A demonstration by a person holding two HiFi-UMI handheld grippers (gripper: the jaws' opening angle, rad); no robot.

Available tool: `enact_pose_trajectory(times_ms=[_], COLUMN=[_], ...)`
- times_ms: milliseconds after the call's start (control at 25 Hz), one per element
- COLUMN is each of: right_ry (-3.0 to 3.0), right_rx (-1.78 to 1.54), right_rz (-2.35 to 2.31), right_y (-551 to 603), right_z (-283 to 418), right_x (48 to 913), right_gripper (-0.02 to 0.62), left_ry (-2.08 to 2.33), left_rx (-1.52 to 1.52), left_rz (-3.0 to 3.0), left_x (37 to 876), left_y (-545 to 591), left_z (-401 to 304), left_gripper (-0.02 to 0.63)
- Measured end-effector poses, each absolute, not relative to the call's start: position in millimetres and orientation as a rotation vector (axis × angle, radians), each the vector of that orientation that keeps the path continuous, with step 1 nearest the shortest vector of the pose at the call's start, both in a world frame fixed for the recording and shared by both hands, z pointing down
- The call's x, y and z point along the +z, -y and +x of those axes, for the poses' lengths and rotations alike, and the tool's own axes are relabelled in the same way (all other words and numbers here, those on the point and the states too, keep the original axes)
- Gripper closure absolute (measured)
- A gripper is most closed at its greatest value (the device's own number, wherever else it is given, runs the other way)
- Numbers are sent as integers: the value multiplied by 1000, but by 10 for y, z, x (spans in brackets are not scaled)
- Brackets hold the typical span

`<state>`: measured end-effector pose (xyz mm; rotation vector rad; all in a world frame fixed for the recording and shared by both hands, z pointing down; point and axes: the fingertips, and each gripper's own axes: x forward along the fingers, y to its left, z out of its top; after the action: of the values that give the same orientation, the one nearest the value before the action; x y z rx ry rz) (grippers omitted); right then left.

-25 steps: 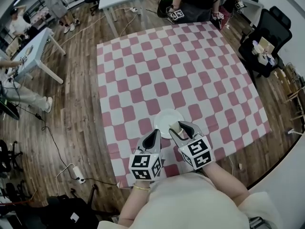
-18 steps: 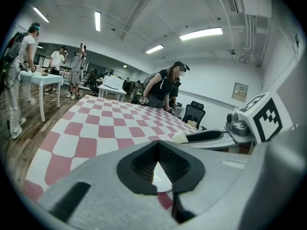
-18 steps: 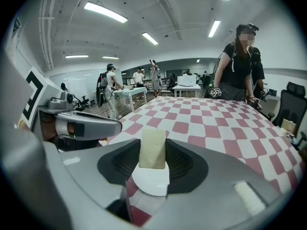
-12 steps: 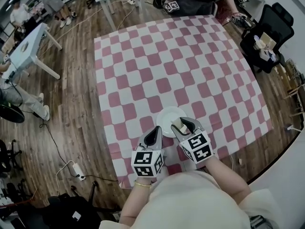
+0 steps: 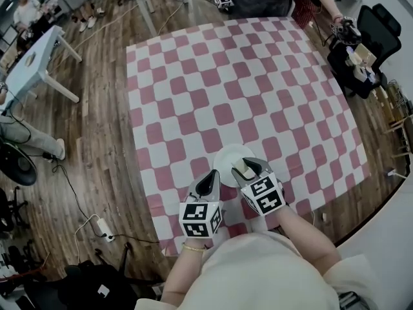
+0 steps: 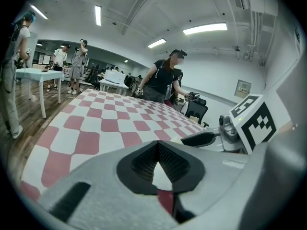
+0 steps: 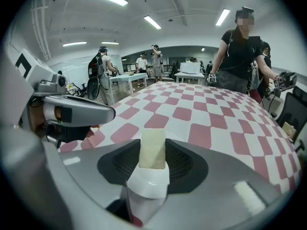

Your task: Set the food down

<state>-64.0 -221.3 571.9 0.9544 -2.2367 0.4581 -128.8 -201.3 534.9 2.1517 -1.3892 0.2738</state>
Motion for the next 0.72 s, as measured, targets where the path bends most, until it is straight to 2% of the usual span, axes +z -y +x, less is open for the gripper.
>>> enact_pose_trajectory(times_ms=[720], right_ry=[2123], right_rx=[483], right_rz=[870], right_y=[2302], right_z=[-686], right_x=[6132], right_gripper=[425], left_ry=[1371], left_rx=[309], left_rz=[2119], left_x=[5547], left_y=[2111], left_z=[-1330], left_gripper=[606])
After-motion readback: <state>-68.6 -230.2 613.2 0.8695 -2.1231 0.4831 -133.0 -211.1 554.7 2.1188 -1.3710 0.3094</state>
